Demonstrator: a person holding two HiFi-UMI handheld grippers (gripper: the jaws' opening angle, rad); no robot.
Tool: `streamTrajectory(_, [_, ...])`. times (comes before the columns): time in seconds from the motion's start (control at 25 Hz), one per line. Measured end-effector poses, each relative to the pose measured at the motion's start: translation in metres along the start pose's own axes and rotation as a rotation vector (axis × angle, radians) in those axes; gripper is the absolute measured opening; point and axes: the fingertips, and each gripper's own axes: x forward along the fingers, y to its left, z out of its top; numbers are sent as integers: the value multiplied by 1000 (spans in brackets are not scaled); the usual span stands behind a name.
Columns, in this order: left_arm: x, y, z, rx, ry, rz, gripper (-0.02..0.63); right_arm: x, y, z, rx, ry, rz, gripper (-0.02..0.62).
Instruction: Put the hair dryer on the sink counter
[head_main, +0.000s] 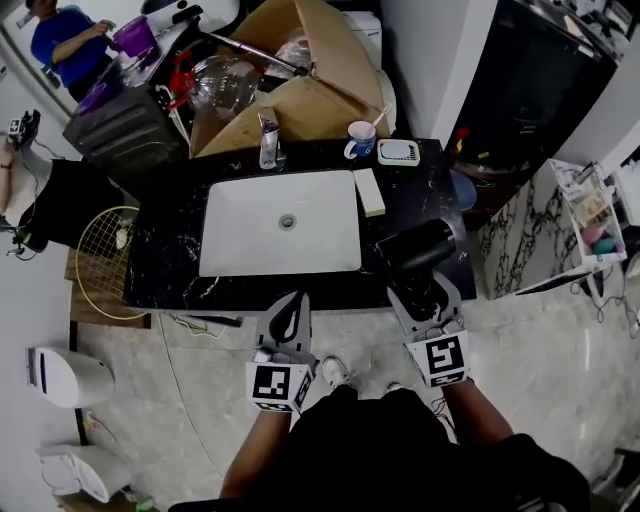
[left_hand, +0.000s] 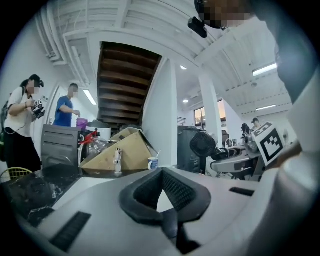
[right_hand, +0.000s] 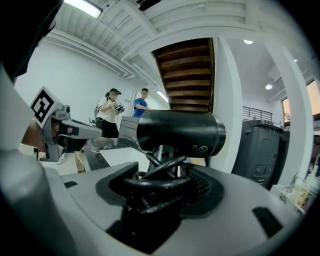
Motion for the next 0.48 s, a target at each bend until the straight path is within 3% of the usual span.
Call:
streamTrajectory(0.24, [32,3,6,28,7,-114,-6,15,-18,-8,35,55,-91,259])
streamTrajectory(0.48, [62,6,11,25,6,-146,-6,32,-47,-12,29,86,-128,259])
